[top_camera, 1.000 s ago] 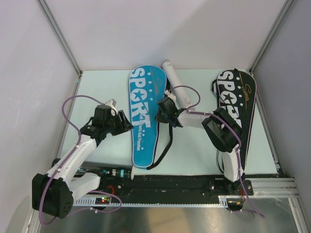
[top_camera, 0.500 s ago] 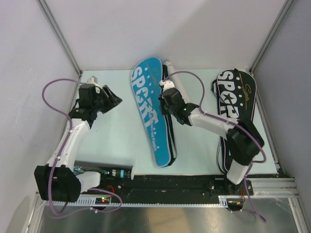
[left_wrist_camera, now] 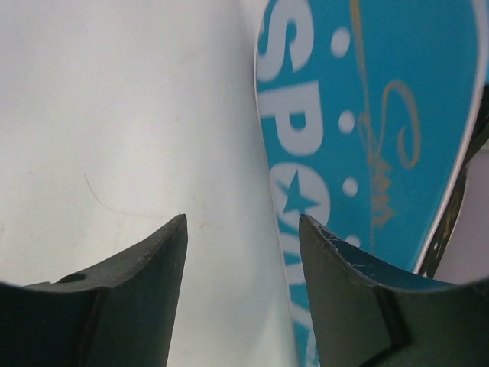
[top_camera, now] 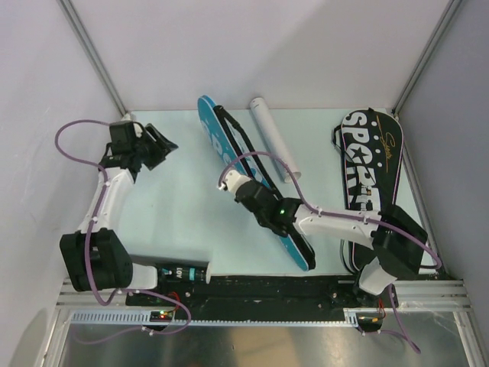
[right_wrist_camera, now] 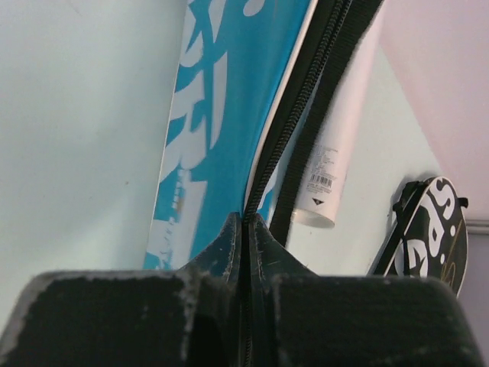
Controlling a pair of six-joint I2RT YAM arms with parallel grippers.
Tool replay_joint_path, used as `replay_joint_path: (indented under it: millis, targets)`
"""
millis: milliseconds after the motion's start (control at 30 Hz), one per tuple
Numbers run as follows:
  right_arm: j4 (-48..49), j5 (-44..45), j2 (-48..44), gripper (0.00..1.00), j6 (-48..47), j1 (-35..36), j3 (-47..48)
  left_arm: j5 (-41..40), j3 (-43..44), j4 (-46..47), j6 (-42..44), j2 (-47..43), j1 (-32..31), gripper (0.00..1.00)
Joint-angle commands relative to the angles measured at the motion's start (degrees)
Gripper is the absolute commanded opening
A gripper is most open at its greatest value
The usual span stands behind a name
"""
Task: Pack up the badminton gear
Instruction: Adjust the racket bag at the center of the board.
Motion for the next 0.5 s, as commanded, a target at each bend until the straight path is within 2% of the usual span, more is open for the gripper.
replay_joint_path:
  millis: [0, 200, 467]
  targets:
    - [4.7, 5.9, -0.7, 0.0, -1.3, 2.6, -4.2, 1.9, 4.3, 1.7, -2.4, 0.6, 4.4, 0.64]
    - [9.5, 6.7, -2.0, 0.0, -1.5, 7.9, -12.0, 7.3, 6.8, 2.4, -4.2, 3.4, 6.7, 0.65]
    - [11.2, 6.5, -4.3, 0.0, -2.9, 10.6, -14.8, 7.9, 11.5, 4.9, -8.7, 3.0, 6.7, 0.66]
